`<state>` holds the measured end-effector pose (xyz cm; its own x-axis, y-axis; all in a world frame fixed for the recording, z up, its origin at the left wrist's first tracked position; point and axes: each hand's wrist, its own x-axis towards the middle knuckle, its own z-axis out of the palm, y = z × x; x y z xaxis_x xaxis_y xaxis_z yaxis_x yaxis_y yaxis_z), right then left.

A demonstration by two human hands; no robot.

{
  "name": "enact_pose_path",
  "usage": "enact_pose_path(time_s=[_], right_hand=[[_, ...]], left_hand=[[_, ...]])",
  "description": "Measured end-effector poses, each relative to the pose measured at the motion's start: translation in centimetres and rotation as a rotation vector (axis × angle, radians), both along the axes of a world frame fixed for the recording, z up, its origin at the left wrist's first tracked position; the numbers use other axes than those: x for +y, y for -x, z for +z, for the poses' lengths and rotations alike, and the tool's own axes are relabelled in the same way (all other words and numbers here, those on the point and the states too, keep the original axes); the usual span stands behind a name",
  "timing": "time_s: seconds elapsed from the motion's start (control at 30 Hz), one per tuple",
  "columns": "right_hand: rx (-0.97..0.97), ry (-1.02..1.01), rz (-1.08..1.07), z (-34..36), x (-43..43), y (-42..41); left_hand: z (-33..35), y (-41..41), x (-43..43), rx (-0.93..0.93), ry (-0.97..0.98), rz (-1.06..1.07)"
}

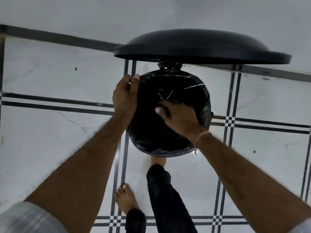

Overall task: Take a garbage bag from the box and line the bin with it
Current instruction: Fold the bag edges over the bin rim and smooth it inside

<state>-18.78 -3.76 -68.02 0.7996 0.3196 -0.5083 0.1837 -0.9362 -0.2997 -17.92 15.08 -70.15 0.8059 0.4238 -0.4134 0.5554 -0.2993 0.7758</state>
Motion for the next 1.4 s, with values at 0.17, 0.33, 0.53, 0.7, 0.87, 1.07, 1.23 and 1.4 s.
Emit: enact_pose_path(time_s=[0.17, 0.33, 0.53, 0.7, 0.87, 1.07, 1.23, 1.4], right_hand=[[0.456, 0.466, 0.328, 0.0, -2.6, 1.9], [0.478, 0.519, 0.487, 0.5, -2.7, 3.1], [-0.114, -0.031, -0.078, 2.1, -2.8, 0.6], [-0.42, -0.084, -0.426, 3.0, -3.1, -2.2], [-0.066, -0.418, -0.748, 2.9, -3.5, -6.1], [0.307, -0.664, -0.788, 3.0, -5.8, -9.5], [0.342, -0.675, -0.841, 4.3, -6.9, -8.8], [0.284, -0.589, -0.948, 4.2, -9.6, -4.8]], left_hand=[[0.3, -0.1, 0.0, 0.007, 0.029, -0.006], [0.6, -0.2, 0.2, 0.018, 0.055, -0.013], [1.3, -0.3, 0.1, 0.029, 0.06, -0.002], [3.0, -1.7, -1.0, -0.01, 0.046, 0.066], [3.3, -3.2, -2.2, -0.003, 0.057, 0.016], [2.7, -5.3, -1.0, 0.1, 0.227, -0.115], [3.5, -4.1, 0.2, 0.11, 0.318, -0.03], [4.1, 0.5, 2.0, 0.052, 0.372, -0.034]])
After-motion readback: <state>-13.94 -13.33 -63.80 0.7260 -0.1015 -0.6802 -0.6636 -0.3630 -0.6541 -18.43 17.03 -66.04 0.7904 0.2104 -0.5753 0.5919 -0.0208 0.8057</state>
